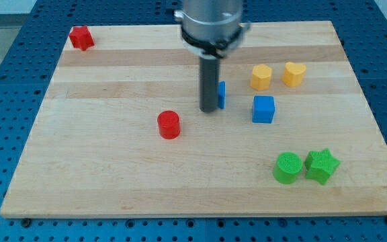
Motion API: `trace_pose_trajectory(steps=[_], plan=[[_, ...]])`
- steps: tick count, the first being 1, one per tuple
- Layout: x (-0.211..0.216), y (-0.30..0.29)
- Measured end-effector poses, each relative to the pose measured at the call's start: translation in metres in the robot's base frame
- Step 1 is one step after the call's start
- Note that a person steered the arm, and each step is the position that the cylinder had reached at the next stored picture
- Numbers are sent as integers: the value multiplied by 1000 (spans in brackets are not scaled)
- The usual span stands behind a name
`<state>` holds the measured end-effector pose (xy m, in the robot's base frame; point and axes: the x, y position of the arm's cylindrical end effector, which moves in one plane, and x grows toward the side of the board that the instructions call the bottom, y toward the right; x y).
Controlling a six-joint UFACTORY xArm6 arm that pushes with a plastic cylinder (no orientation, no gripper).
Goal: Slide the blue cube into the blue triangle
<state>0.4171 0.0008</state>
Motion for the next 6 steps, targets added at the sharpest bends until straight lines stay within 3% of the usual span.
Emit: trace_pose_trajectory(steps=[1, 3, 4, 5, 6], plan=[[11, 3], [77, 47], [74, 130], [50, 129], [4, 42]])
